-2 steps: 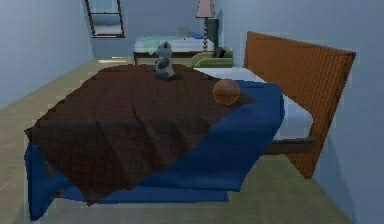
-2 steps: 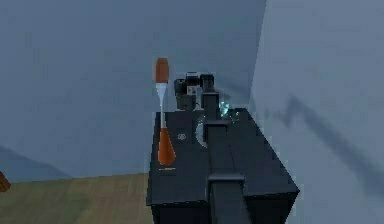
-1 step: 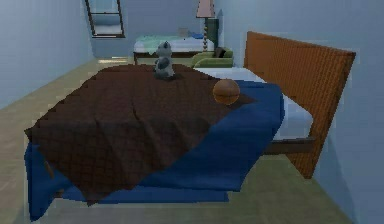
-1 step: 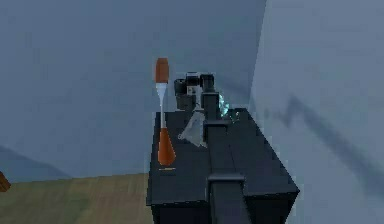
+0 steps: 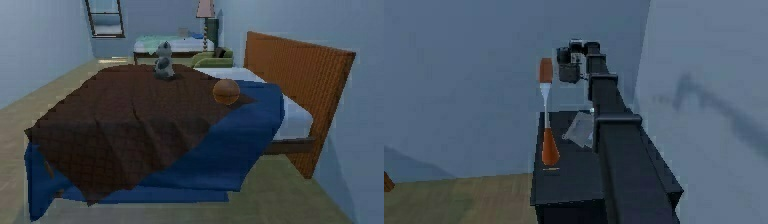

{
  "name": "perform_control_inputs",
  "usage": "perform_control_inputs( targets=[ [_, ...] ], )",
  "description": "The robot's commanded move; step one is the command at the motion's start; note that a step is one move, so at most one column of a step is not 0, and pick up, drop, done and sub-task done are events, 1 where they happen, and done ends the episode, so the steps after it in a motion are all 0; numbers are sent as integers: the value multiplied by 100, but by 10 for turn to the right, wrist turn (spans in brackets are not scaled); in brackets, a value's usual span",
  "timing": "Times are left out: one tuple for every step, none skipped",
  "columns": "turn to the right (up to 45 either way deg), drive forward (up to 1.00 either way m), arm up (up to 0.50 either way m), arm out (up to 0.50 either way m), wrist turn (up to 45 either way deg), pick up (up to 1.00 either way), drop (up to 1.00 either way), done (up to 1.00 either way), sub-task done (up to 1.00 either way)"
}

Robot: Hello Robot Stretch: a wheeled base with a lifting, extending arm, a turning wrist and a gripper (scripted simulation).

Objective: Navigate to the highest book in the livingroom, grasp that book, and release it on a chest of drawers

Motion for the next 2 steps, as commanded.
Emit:
perform_control_inputs(
  targets=[
    [0, 0, 0, -8, 0, 0, 0, 0, 0],
    [0, 0, 0, 0, 0, 0, 0, 100, 0]
  ],
)
